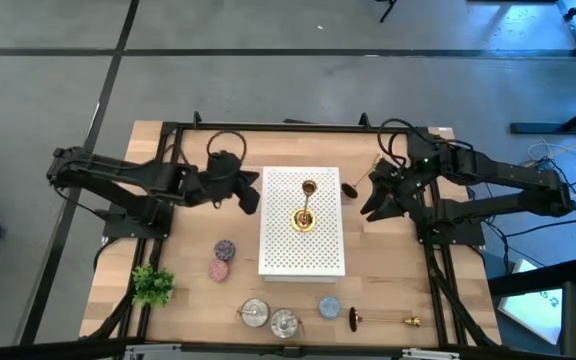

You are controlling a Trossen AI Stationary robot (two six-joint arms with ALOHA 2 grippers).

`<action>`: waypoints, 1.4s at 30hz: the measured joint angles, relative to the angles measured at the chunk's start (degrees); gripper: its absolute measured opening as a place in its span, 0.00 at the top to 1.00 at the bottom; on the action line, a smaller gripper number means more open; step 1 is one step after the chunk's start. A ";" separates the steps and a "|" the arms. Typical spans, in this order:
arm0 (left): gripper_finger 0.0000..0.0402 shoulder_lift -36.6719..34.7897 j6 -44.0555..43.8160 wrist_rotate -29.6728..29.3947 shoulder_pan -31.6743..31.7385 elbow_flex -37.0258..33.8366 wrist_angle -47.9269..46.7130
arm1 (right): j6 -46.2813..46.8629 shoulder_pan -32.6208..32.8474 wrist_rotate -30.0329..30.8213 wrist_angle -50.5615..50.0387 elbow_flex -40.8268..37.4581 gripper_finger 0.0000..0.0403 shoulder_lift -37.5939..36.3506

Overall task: Pick & Place candle stick holders
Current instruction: Put the red patterned scented candle on the shelf

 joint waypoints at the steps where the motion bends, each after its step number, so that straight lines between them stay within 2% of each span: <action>1: 0.99 -0.74 0.94 0.30 0.24 -0.02 0.04 | 2.70 0.51 0.10 0.66 0.00 0.56 0.15; 3: 1.00 -2.18 2.71 0.68 0.73 -0.01 0.05 | 12.71 1.54 0.88 1.67 0.02 0.56 0.57; 7: 0.99 -4.47 7.18 1.56 1.54 -0.01 0.04 | 23.07 2.11 7.22 0.26 0.02 0.57 1.26; 10: 0.99 -5.74 11.22 2.08 1.66 -0.01 0.03 | 32.09 2.09 19.81 -5.69 0.02 0.59 1.11; 14: 1.00 -6.38 13.97 2.19 1.66 -0.02 -0.24 | 44.08 2.09 36.92 -18.52 0.03 0.64 -0.37; 16: 0.99 -6.45 14.08 2.47 1.66 -0.01 -0.27 | 48.07 2.09 42.62 -24.14 0.02 0.67 -0.85; 18: 0.99 -6.45 14.90 3.26 1.66 -0.01 -0.94 | 53.01 1.98 45.67 -30.51 0.02 0.69 -1.38; 24: 0.99 -6.15 15.66 3.54 1.66 -0.03 -2.01 | 54.61 -1.48 45.83 -40.35 0.02 0.67 -0.23; 35: 0.99 -6.21 15.70 2.69 1.59 -0.02 -2.07 | 52.00 -9.63 45.11 -40.67 0.02 0.36 7.51; 38: 0.99 -6.20 15.69 2.65 1.28 -0.01 -2.08 | 51.24 -12.04 45.21 -40.75 0.02 0.33 10.66; 42: 1.00 -6.20 15.70 2.65 0.63 -0.02 -2.11 | 48.85 -16.17 46.87 -39.42 0.02 0.34 14.38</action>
